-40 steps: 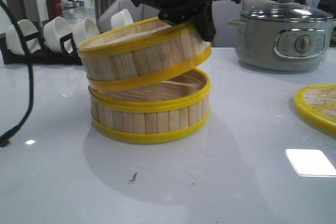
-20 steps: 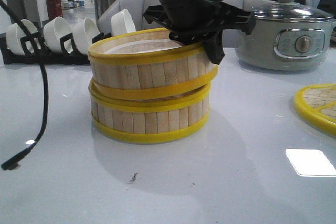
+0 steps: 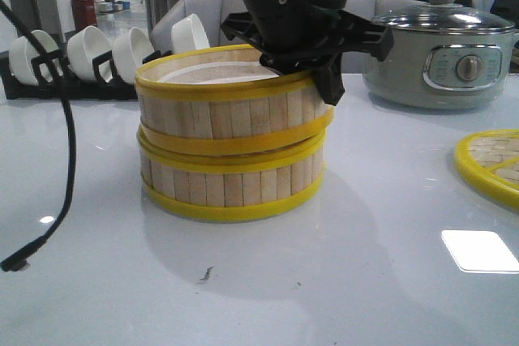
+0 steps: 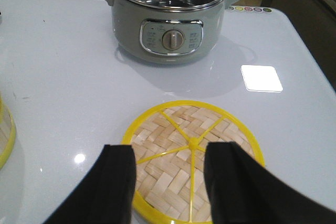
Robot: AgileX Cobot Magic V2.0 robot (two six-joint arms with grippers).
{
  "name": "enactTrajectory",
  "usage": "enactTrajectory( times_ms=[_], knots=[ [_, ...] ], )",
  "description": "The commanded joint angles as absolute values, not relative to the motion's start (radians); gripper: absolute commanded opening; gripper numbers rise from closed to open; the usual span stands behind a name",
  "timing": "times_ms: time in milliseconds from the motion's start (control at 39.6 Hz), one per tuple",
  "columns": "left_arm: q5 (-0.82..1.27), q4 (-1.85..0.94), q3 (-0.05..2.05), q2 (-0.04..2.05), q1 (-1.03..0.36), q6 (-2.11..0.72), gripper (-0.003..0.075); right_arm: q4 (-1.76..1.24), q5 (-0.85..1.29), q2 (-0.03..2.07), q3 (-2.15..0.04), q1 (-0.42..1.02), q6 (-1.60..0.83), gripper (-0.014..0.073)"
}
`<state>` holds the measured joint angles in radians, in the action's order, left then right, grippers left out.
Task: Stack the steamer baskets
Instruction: 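Lower the basket onto the centre basket and open the left gripper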
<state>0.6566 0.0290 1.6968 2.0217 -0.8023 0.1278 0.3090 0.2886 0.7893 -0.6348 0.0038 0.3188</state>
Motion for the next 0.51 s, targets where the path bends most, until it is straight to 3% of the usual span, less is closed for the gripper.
enactTrajectory(
  times_ms=[0,480],
  knots=[
    [0.627,0.061,1.734,1.980,-0.806,0.123,0.0088,0.327,0.218,0.785,-0.673,-0.001,0.315,0.0405],
    [0.627,0.089,1.730,1.982,-0.806,0.123,0.0088,0.327,0.218,0.785,-0.673,-0.001,0.315,0.0405]
  ],
)
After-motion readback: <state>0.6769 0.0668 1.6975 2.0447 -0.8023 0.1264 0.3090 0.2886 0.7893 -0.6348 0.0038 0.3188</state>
